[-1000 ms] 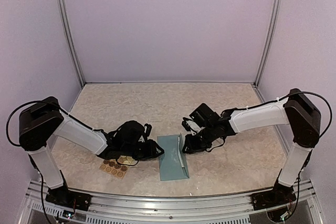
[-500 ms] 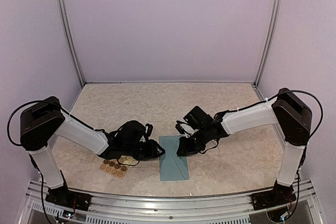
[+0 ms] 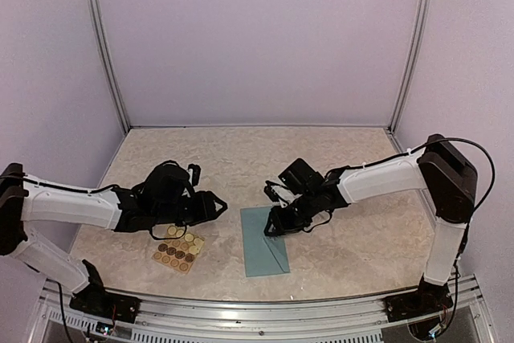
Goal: Place the letter into the envelope and seal it
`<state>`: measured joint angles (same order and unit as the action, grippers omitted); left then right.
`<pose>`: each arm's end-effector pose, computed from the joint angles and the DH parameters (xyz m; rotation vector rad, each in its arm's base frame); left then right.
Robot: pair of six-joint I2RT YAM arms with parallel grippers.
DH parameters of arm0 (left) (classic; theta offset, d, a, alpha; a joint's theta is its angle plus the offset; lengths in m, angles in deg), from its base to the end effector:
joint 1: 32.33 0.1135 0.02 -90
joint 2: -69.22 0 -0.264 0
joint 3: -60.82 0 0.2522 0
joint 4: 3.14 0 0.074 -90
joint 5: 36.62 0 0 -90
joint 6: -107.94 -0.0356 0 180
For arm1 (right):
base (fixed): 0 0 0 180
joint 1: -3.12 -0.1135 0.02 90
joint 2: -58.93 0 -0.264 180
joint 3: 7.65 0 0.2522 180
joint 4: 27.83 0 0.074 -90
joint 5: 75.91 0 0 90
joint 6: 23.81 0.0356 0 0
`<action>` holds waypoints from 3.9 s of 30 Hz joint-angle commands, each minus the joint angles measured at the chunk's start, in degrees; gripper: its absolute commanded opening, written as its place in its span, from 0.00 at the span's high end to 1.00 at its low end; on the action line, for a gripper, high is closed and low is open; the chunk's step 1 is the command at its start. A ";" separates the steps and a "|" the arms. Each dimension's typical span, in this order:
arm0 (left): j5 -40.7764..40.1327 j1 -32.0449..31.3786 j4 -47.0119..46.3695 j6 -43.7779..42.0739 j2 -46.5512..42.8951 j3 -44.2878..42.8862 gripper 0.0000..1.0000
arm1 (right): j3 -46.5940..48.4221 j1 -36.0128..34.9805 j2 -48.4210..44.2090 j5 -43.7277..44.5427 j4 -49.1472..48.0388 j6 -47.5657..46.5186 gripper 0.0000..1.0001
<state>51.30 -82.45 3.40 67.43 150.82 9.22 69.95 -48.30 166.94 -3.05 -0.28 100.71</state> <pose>0.1856 -0.2201 0.1833 -0.0086 2.3674 -0.8829 0.2265 0.3008 0.1453 -0.5325 2.7579 0.8586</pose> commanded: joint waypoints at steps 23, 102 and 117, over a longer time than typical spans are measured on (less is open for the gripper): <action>8.79 21.08 7.71 0.16 -18.09 22.05 0.65 | 34.43 -4.07 23.76 -18.35 -4.33 -9.92 0.55; 5.86 11.47 17.23 -9.21 -26.54 10.36 0.44 | 31.72 -4.71 15.17 -26.03 -4.99 -7.32 1.00; 30.65 7.24 21.67 -34.30 -22.92 -10.90 0.17 | 20.67 -1.29 -7.87 -24.68 4.53 -14.80 1.00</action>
<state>73.04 -73.71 23.22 39.98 126.21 1.24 93.25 -49.92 161.65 -28.10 -0.83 88.69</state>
